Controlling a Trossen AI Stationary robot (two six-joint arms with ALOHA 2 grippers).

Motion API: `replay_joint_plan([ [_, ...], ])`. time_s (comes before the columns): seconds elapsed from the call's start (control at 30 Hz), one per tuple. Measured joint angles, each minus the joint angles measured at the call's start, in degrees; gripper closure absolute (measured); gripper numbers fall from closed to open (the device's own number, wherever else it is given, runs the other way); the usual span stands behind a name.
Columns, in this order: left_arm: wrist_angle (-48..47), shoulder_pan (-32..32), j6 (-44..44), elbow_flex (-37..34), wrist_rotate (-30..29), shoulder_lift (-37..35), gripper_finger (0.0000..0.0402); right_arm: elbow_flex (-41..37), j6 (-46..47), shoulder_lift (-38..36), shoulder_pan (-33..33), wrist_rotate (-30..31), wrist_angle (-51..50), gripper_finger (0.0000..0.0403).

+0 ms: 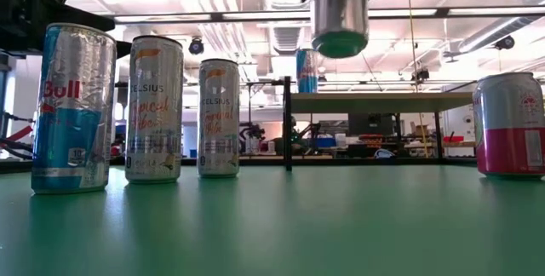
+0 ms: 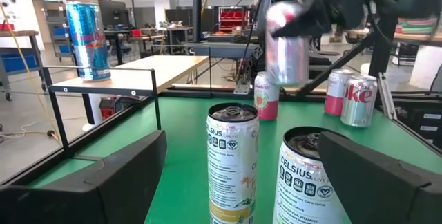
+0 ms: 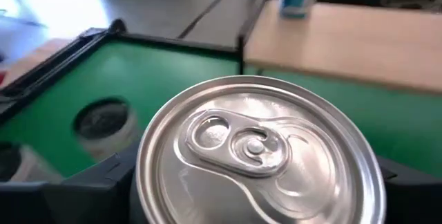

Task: Place canned beverage on shelf
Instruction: Put the top red-silver soda can on the shelf

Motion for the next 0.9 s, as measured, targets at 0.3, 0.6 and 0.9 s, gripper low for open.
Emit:
replay_joint_plan([
  [0.3,-0.4,0.0,0.0,0.0,-0.02,0.68,0.0041,-8.74,-2.65,-9.62,-8.62,1.17,0.06,0.0112],
  [0.6,-0.33,0.0,0.0,0.0,0.01,0.94,0.0041,-9.91,-8.25,-12.98,-19.76,6.15,0.6,0.0109],
  [0.9,-0.36,0.0,0.0,0.0,0.0,1.01,0.0041,-9.91,-10.75,-12.97,-27.19,6.38,2.29,0.0109],
])
